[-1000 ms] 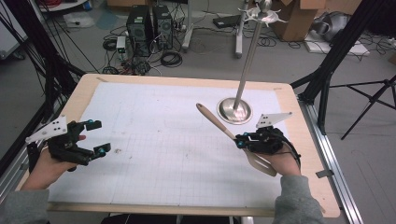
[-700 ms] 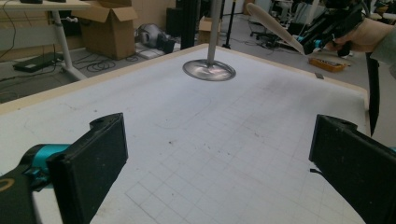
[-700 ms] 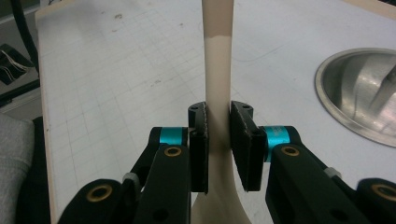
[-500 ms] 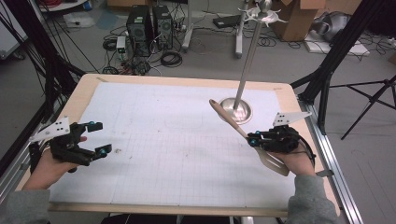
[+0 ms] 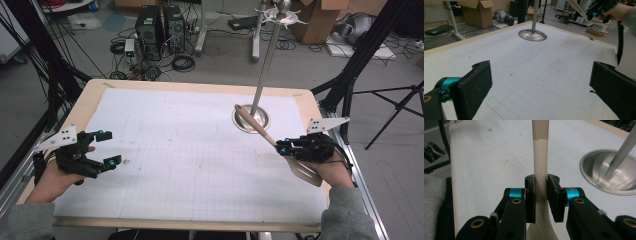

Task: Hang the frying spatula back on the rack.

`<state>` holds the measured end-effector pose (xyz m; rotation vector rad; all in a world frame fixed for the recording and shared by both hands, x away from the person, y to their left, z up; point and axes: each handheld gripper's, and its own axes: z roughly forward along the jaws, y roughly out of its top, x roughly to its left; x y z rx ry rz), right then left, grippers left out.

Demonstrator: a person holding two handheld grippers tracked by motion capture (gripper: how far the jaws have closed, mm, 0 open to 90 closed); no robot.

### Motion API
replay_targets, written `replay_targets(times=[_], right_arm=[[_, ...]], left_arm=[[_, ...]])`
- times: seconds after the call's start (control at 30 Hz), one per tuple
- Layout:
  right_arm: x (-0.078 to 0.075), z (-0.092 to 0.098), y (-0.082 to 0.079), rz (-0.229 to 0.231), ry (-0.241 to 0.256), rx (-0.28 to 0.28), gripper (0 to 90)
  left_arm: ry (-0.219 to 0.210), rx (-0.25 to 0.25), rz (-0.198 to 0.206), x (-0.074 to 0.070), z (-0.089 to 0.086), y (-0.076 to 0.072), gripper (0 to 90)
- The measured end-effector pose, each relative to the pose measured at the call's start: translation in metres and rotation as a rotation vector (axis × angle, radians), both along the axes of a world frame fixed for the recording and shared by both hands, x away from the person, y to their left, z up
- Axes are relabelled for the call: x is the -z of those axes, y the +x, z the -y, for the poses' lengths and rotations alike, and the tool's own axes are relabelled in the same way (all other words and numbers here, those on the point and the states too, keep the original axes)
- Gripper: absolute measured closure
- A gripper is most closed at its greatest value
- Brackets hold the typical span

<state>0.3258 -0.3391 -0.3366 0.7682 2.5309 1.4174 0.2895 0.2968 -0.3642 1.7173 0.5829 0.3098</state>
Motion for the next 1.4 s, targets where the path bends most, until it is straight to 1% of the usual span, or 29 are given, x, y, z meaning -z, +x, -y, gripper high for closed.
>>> replay_targets(times=[0.07,0.1,0.2,0.3,0.4,0.43,0.47,0.53,0.63,0.67,0.8,0.87,0.9,1.0,1.17,1.23,1.27,1.33,1.4], right_arm=[[-0.001,0.004,-0.001,0.003,0.011,0.006,78.1],[-0.002,0.006,-0.001,0.005,0.02,0.004,78.1],[-0.003,0.011,-0.003,0.015,0.04,0.007,78.1],[-0.004,0.017,-0.003,0.018,0.036,0.017,78.1],[-0.007,0.022,-0.003,0.031,0.035,0.028,78.1],[-0.008,0.024,-0.003,0.028,0.037,0.032,78.1],[-0.009,0.025,-0.003,0.034,0.04,0.034,78.1],[-0.011,0.027,-0.004,0.035,0.031,0.037,78.1],[-0.015,0.03,-0.004,0.051,0.032,0.039,78.1],[-0.017,0.031,-0.004,0.045,0.032,0.046,78.1],[-0.022,0.035,-0.002,0.06,0.031,0.052,78.1],[-0.024,0.036,-0.001,0.065,0.033,0.052,78.1],[-0.025,0.036,-0.001,0.059,0.036,0.049,78.1],[-0.027,0.037,0.002,0.074,0.036,0.037,78.1],[-0.03,0.041,0.006,0.078,0.041,0.03,78.1],[-0.032,0.043,0.007,0.075,0.039,0.034,78.1],[-0.033,0.044,0.008,0.084,0.039,0.042,78.1],[-0.035,0.047,0.008,0.084,0.045,0.057,78.1],[-0.037,0.05,0.009,0.086,0.049,0.06,78.1]], left_arm=[[0.028,-0.01,-0.002,0.002,-0.002,0.001,4.8],[0.036,-0.016,-0.006,0.003,-0.004,0.002,4.8],[0.033,-0.033,-0.009,0.004,-0.009,0.003,4.8],[0.021,-0.043,-0.008,0.003,-0.013,0.003,4.9],[0.013,-0.051,-0.009,0.004,-0.016,0.002,4.8],[0.012,-0.054,-0.01,0.004,-0.016,0.002,4.8],[0.011,-0.055,-0.01,0.004,-0.017,0.002,4.9],[0.014,-0.056,-0.011,0.004,-0.017,0.002,4.9],[0.014,-0.06,-0.009,0.004,-0.018,0.001,4.8],[0.016,-0.058,-0.009,0.004,-0.019,0.0,4.8],[0.016,-0.062,-0.01,0.004,-0.021,0.0,4.9],[0.007,-0.065,-0.013,0.005,-0.022,0.0,4.8],[0.007,-0.068,-0.016,0.005,-0.022,0.0,4.9],[0.014,-0.069,-0.023,0.007,-0.023,0.0,4.8],[0.017,-0.079,-0.025,0.008,-0.026,-0.004,4.9],[0.015,-0.085,-0.027,0.008,-0.028,-0.006,4.8],[0.017,-0.088,-0.027,0.008,-0.029,-0.007,4.8],[0.016,-0.095,-0.029,0.009,-0.031,-0.008,4.8],[0.017,-0.099,-0.032,0.009,-0.032,-0.01,4.8]])
